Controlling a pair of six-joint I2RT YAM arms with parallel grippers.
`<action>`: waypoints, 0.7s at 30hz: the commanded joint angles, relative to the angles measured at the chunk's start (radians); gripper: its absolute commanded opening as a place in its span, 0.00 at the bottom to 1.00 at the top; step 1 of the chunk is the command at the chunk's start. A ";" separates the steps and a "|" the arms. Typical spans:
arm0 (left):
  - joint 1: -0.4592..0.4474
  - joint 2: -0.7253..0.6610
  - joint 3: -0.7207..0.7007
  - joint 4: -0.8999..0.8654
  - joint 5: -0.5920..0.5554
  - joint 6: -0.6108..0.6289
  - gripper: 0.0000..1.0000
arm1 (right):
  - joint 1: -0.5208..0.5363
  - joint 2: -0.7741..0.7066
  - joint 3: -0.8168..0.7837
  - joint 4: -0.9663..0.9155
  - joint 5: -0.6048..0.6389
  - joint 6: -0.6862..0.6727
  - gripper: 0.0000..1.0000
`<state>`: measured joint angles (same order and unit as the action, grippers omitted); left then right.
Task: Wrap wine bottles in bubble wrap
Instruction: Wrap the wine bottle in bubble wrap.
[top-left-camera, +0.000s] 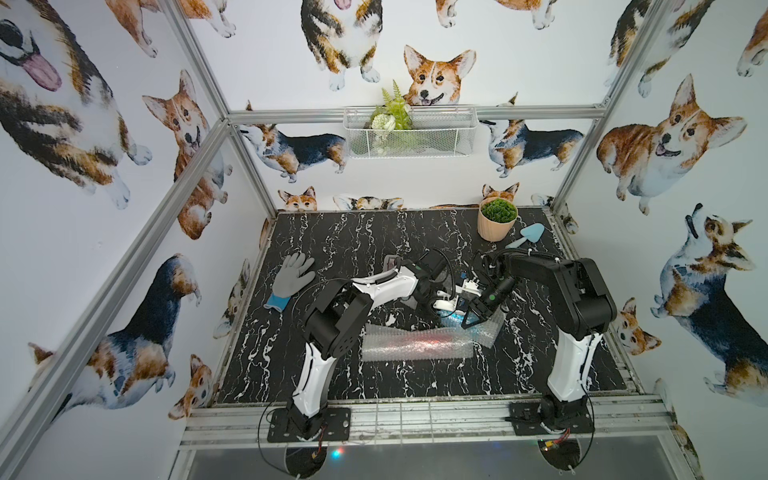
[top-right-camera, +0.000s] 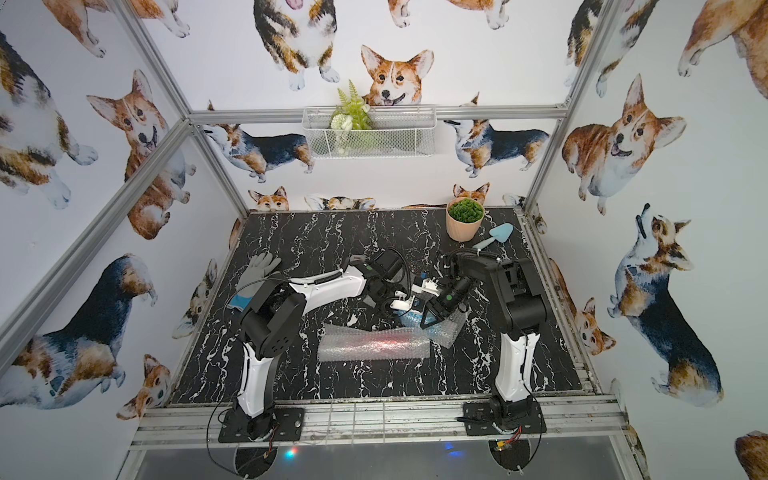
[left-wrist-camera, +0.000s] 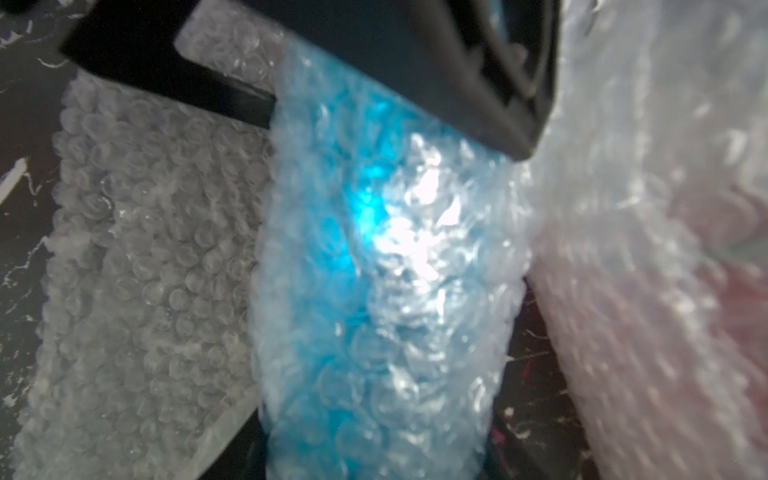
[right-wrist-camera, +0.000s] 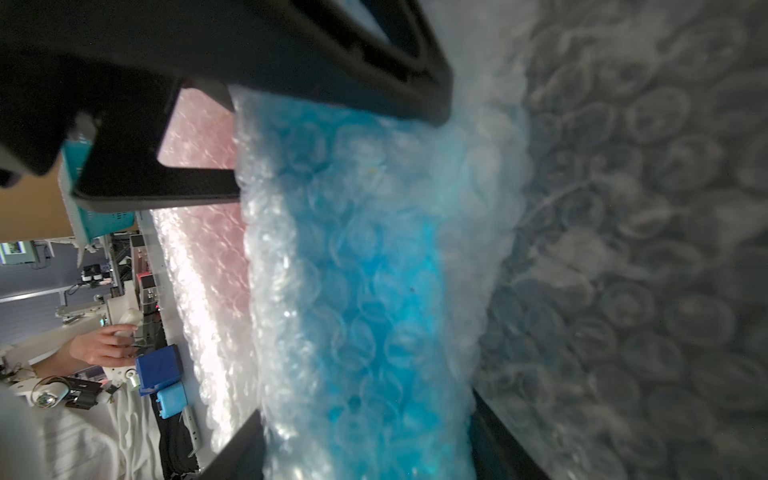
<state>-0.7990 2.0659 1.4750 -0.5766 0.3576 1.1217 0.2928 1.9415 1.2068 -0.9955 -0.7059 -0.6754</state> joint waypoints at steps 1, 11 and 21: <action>-0.003 0.018 0.033 -0.129 0.003 0.029 0.54 | -0.004 -0.080 -0.001 0.115 0.052 0.031 0.76; 0.013 0.048 0.109 -0.275 0.023 -0.047 0.53 | -0.028 -0.650 -0.374 0.373 0.295 0.073 0.83; 0.043 0.166 0.308 -0.539 0.072 -0.180 0.51 | 0.252 -1.126 -0.673 0.577 0.571 -0.157 0.86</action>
<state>-0.7624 2.2093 1.7500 -0.9531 0.4004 0.9855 0.4835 0.8265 0.5468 -0.5465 -0.2703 -0.7124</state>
